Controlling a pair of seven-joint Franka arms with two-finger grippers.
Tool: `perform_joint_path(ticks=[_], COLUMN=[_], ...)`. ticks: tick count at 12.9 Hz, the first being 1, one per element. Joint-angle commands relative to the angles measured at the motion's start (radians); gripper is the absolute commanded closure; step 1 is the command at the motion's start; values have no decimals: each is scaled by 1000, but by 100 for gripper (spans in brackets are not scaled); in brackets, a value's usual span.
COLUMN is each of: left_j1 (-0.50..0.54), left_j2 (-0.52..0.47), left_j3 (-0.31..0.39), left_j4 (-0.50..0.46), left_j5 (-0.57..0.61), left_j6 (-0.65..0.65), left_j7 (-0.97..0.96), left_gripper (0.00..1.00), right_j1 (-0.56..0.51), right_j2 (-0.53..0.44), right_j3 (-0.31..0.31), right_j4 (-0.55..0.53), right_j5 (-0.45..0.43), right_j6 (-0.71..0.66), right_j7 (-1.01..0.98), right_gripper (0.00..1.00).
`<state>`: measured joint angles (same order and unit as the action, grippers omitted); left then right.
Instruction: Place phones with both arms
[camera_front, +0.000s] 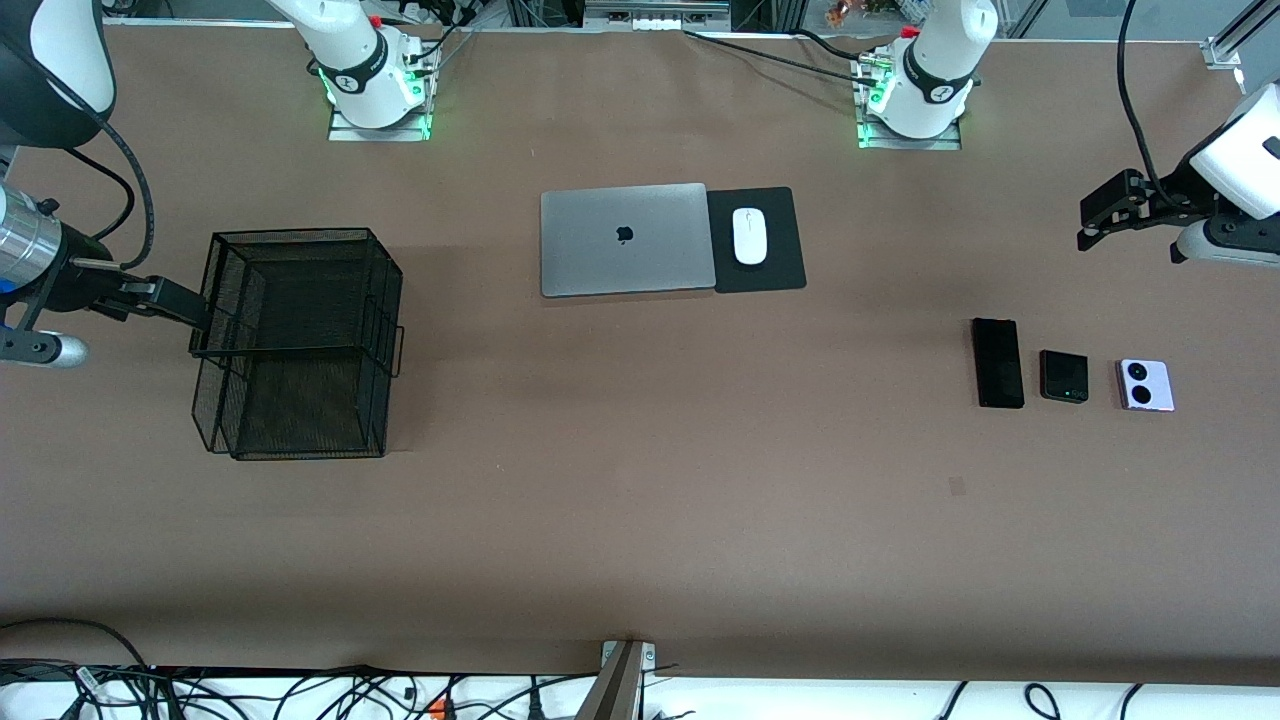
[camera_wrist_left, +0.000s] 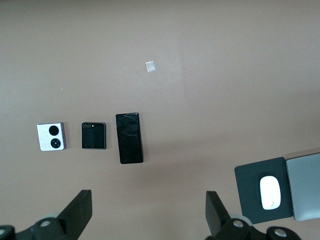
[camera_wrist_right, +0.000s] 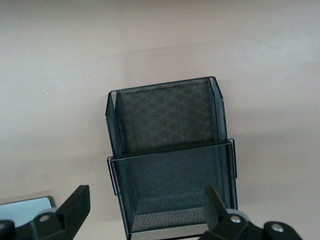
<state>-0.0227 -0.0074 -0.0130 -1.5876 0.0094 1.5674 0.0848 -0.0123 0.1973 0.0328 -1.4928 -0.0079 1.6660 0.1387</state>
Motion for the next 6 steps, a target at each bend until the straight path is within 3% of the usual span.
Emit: perform_joint_path(ticks=[1,6], left_j1=[4,6], left_j2=[3,3], left_j3=[-1,7], left_j4=[15,15], left_j5=[20,21], left_j6=[-15,-13], left_j7=[16,12], left_gripper=[0,0], right_j1=[0,2], right_j2=[-6,-9], right_j3=[-8,-8], right_j4=[0,0], right_j5=[6,6], right_j6=[1,-9], right_j7=[-10,-4], right_gripper=[0,0])
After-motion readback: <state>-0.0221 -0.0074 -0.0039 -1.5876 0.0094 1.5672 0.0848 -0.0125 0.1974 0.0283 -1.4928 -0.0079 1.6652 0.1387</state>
